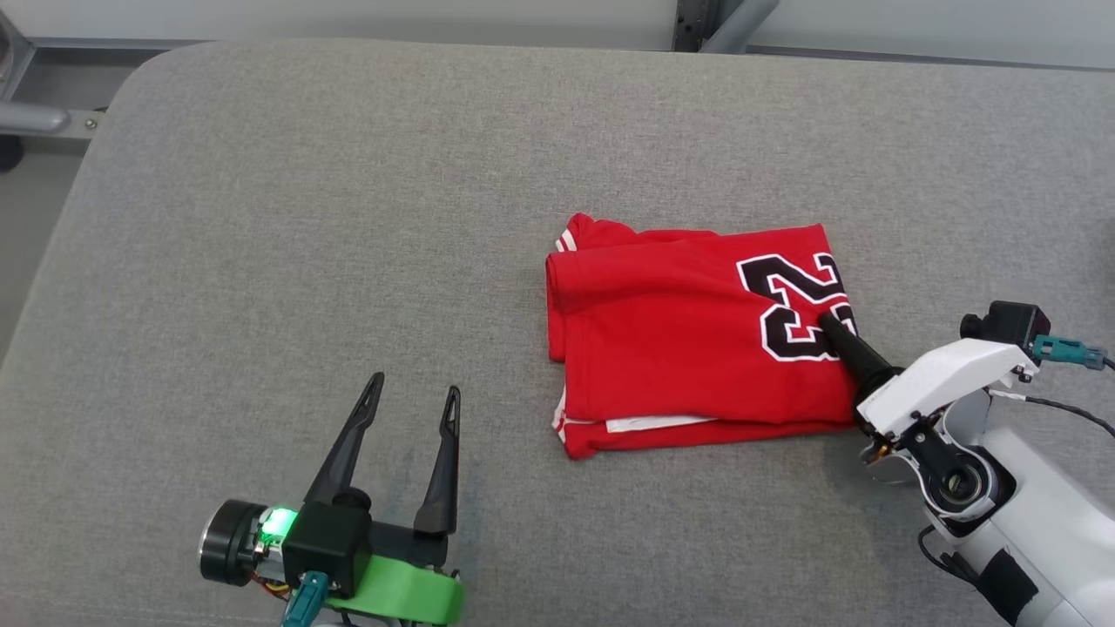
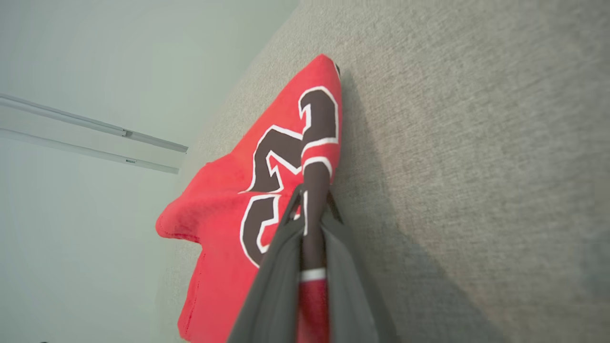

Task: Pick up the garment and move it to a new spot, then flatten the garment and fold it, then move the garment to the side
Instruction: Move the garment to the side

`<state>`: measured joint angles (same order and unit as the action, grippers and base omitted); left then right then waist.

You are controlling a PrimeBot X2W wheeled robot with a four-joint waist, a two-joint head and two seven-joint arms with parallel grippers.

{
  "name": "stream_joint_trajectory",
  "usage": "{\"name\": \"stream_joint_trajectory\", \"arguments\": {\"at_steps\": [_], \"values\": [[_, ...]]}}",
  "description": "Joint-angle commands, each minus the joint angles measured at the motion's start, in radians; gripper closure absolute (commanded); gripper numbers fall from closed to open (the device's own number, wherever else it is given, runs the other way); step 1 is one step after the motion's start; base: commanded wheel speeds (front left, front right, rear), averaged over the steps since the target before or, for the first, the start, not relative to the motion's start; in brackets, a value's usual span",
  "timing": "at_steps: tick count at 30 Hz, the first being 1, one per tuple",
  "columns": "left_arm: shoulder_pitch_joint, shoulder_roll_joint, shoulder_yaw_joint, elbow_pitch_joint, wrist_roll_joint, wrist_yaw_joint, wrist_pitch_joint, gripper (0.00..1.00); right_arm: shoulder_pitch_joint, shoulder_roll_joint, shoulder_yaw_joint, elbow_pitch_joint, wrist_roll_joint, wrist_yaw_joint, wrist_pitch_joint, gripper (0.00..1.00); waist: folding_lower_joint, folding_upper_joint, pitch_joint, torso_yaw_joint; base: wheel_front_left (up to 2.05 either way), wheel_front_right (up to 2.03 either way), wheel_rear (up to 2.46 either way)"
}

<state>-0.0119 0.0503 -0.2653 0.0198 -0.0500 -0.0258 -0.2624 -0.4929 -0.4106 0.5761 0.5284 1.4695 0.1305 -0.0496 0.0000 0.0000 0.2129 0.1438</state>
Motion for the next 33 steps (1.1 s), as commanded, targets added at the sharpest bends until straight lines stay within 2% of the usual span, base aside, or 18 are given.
{"name": "stream_joint_trajectory", "arguments": {"at_steps": [1, 11, 22, 33], "values": [[-0.006, 0.001, 0.002, -0.002, 0.01, 0.005, -0.003, 0.0, 0.014, -0.016, 0.011, -0.008, -0.011, 0.0, -0.013, 1.0, 0.0, 0.0, -0.006, -0.014, 0.0, 0.0, 0.0], [0.0, 0.004, 0.025, -0.005, 0.025, -0.009, -0.003, 0.0, -0.006, -0.063, 0.09, -0.042, -0.059, 0.0, -0.071, 1.0, 0.0, 0.0, -0.005, -0.131, 0.0, 0.0, 0.0], [-0.006, 0.028, 0.042, -0.008, 0.04, -0.023, -0.002, 0.0, -0.024, -0.068, 0.161, -0.081, -0.047, 0.0, -0.133, 1.0, 0.0, 0.0, 0.003, -0.305, 0.0, 0.0, 0.0], [-0.004, 0.052, 0.037, -0.012, 0.05, -0.028, -0.003, 0.0, -0.041, -0.078, 0.212, -0.106, -0.033, 0.0, -0.173, 1.0, 0.0, 0.0, 0.01, -0.443, 0.0, 0.0, 0.0]]}}
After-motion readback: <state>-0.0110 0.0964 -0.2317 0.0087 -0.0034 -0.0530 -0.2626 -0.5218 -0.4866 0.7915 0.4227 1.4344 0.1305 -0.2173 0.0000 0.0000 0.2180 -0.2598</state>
